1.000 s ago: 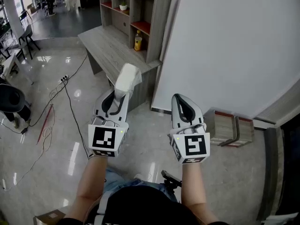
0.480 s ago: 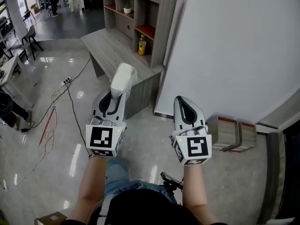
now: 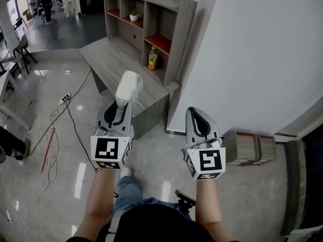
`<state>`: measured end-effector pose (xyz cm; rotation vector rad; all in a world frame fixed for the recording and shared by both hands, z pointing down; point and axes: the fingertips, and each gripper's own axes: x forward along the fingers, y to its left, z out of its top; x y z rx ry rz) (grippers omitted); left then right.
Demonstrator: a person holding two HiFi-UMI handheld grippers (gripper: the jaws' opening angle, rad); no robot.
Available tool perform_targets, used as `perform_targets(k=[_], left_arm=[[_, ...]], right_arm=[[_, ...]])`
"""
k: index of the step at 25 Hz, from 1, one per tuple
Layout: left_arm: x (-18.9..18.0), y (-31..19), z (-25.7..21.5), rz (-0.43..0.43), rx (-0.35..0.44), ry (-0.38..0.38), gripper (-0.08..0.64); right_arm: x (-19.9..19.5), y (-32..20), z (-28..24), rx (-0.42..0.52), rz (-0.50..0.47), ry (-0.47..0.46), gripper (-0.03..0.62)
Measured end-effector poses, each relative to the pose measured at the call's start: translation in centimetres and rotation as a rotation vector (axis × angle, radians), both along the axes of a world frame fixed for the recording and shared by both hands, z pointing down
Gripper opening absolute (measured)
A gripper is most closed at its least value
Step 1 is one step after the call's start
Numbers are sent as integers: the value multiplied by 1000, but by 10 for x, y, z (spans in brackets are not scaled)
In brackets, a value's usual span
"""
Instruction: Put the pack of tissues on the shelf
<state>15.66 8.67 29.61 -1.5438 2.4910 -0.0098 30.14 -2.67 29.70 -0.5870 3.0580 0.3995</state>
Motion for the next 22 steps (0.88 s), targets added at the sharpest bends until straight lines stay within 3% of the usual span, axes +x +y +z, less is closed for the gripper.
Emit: perform_targets(k=[10,22], left_arm=[[-120,-33,-10,84,12,12,101],[-225,-62,-12,198,17,11,101]], right_arm=[[-111,-17,-8,6,73,21,17],[-203,-30,-7,0,195,12,17]])
